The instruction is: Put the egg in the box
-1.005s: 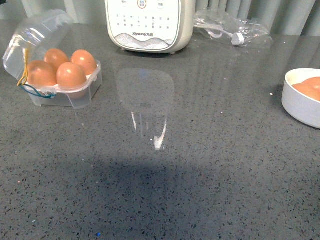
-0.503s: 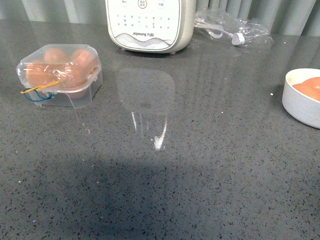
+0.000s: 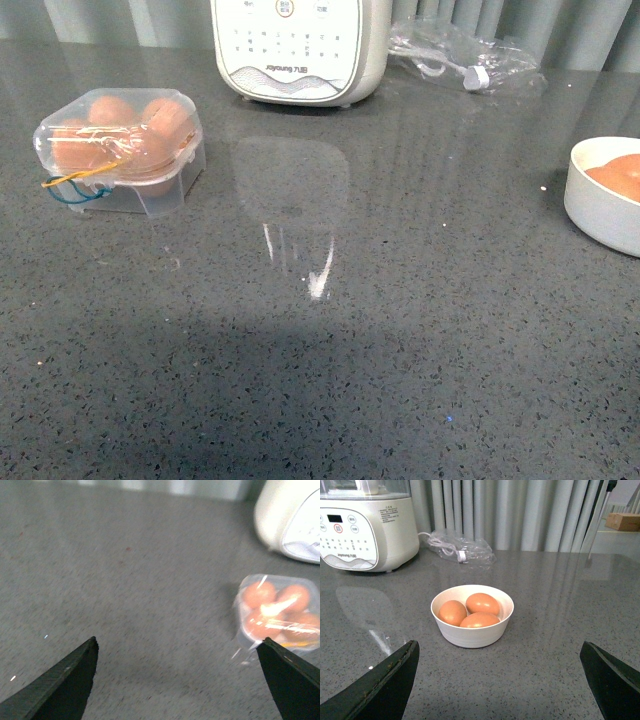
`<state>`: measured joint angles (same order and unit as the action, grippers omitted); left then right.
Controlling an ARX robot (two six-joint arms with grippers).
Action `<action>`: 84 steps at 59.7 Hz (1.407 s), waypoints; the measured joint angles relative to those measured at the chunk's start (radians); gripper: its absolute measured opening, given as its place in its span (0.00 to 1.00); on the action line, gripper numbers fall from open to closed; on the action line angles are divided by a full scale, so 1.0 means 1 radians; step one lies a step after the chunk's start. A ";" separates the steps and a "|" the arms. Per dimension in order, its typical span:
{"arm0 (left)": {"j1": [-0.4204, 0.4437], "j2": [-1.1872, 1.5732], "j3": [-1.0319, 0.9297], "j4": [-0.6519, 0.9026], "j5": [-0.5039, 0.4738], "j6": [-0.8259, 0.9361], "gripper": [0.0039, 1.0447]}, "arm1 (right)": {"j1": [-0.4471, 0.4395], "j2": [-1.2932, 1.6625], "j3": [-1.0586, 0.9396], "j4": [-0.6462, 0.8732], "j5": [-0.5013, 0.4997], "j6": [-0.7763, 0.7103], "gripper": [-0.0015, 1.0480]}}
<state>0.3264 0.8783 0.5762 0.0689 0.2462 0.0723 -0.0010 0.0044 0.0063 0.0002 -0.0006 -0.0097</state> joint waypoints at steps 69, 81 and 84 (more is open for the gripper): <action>-0.327 -0.560 -0.534 0.205 -0.246 -0.074 0.03 | 0.000 0.000 0.000 0.000 0.000 0.000 0.93; -0.327 -0.613 -0.549 0.196 -0.246 -0.074 0.03 | 0.000 0.000 0.000 0.000 0.000 0.000 0.93; -0.327 -0.629 -0.549 0.185 -0.247 -0.074 0.03 | 0.000 0.000 0.000 0.000 0.000 0.000 0.93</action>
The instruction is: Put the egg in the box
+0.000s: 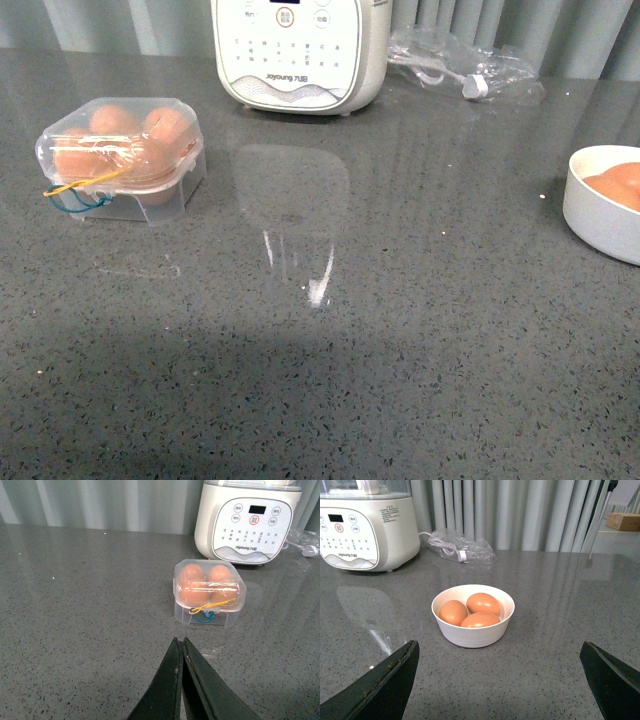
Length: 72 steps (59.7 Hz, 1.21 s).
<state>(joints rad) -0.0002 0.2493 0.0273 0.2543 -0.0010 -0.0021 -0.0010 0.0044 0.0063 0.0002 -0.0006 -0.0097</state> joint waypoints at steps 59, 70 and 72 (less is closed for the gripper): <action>0.000 -0.246 0.000 -0.254 0.000 0.000 0.50 | 0.000 0.000 0.000 0.000 0.000 0.000 0.93; 0.000 -0.246 0.000 -0.254 0.000 0.000 0.81 | 0.000 0.000 0.000 0.000 0.000 0.000 0.93; 0.000 -0.246 0.000 -0.254 0.000 0.000 0.86 | 0.000 0.000 0.000 0.000 0.000 0.000 0.93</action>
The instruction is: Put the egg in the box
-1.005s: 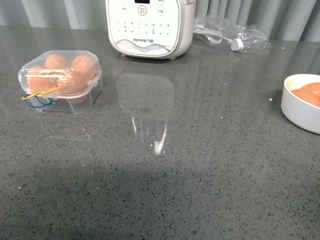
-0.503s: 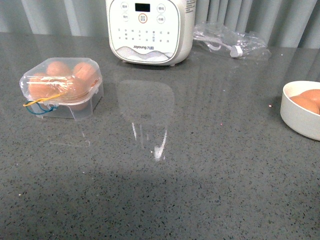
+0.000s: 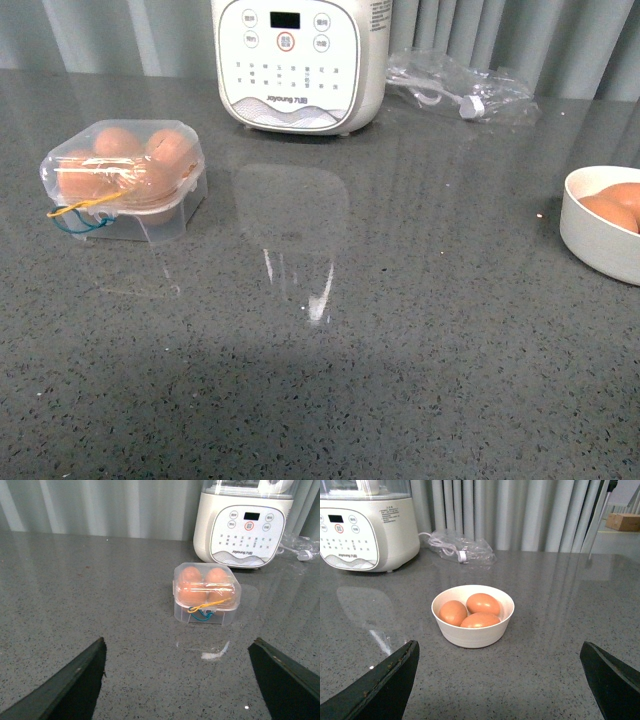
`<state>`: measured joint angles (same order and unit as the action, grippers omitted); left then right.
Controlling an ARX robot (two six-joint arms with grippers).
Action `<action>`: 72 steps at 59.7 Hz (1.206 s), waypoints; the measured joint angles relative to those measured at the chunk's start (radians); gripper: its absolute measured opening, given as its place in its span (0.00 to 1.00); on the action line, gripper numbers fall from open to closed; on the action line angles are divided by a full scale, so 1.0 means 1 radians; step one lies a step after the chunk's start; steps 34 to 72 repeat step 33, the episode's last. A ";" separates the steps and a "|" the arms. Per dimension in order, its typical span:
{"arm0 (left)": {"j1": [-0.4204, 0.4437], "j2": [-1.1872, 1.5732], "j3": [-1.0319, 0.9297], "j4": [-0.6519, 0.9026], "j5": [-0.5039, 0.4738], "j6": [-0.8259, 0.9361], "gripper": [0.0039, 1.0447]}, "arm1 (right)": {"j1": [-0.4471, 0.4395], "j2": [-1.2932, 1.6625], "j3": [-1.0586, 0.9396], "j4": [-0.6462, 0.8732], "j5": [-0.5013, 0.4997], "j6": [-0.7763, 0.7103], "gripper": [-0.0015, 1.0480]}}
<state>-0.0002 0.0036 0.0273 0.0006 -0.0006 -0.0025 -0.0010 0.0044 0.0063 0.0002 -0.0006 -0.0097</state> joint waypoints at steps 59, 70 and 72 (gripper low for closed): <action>0.000 0.000 0.000 0.000 0.000 0.000 0.94 | 0.000 0.000 0.000 0.000 0.000 0.000 0.93; 0.000 0.000 0.000 0.000 0.000 0.000 0.94 | 0.000 0.000 0.000 0.000 0.000 0.000 0.93; 0.000 0.000 0.000 0.000 0.000 0.000 0.94 | 0.000 0.000 0.000 0.000 0.000 0.000 0.93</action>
